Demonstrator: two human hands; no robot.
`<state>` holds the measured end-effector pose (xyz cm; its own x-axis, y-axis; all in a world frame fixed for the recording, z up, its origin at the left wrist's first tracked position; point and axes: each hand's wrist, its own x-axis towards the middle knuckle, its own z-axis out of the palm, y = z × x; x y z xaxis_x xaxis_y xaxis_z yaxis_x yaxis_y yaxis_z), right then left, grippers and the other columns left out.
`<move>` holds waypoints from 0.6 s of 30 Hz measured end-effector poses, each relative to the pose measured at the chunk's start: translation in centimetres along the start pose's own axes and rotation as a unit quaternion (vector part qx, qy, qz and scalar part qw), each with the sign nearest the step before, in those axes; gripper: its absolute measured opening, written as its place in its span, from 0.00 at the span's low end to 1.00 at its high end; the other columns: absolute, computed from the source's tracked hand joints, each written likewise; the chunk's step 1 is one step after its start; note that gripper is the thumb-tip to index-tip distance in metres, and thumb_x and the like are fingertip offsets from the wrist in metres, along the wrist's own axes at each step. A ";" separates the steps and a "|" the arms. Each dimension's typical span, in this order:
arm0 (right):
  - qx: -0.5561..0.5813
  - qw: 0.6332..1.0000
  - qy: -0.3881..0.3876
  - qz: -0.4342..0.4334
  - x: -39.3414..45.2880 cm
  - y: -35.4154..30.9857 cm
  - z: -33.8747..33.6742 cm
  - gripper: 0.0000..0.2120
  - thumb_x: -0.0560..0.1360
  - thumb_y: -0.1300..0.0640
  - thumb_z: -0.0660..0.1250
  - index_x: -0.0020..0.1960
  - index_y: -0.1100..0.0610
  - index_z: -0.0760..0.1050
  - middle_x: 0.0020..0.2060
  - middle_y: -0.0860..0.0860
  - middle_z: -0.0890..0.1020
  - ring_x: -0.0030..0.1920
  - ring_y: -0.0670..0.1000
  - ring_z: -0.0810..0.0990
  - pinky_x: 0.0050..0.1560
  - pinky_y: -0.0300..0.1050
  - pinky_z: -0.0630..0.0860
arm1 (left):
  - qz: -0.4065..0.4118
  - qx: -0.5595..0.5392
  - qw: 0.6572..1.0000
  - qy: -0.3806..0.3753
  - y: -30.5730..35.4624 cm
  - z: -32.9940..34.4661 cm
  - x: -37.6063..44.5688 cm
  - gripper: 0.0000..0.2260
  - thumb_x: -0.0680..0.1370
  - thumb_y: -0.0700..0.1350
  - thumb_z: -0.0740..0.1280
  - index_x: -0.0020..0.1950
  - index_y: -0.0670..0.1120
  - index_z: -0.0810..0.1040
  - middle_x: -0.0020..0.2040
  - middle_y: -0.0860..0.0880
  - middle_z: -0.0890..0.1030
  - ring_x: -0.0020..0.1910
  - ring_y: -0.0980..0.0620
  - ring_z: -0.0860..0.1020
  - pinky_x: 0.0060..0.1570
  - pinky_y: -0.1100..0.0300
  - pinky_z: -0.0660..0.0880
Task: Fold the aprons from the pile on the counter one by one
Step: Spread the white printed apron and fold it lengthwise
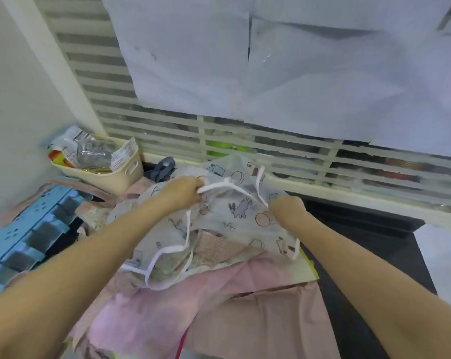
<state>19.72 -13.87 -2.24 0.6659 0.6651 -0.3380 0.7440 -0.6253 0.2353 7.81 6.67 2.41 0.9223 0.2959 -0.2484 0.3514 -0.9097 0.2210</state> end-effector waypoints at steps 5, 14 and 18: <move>0.323 0.885 0.303 0.143 0.1 5.1 -14.5 0.09 0.78 0.68 0.55 0.56 0.64 0.70 0.49 0.61 0.77 0.45 0.58 0.76 0.36 0.46 0.70 | -0.016 -0.069 0.980 0.183 0.0 -16.0 -0.5 0.02 0.76 0.41 0.67 0.48 0.45 0.77 0.38 0.47 0.75 0.37 0.49 0.72 0.32 0.60 0.63; 0.659 0.731 0.138 -0.108 -4.5 4.1 -28.4 0.22 0.70 0.52 0.73 0.61 0.55 0.71 0.57 0.50 0.78 0.56 0.50 0.76 0.56 0.46 0.73 | 0.153 -0.187 0.936 0.254 6.1 -28.1 -4.7 0.03 0.77 0.45 0.67 0.45 0.50 0.80 0.38 0.55 0.79 0.34 0.64 0.75 0.37 0.74 0.69; 0.463 0.848 0.256 0.013 -1.8 3.8 -27.7 0.16 0.74 0.50 0.66 0.58 0.57 0.70 0.49 0.50 0.76 0.53 0.51 0.74 0.46 0.37 0.72 | 0.232 -0.215 0.931 0.183 8.8 -28.7 -7.0 0.06 0.78 0.46 0.65 0.48 0.49 0.81 0.34 0.62 0.80 0.33 0.67 0.75 0.35 0.76 0.68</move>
<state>22.85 -6.11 24.54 0.7946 0.5880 0.1516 0.5237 -0.5374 -0.6610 9.00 4.96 33.12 0.9559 0.0518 0.2892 -0.1394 -0.7865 0.6016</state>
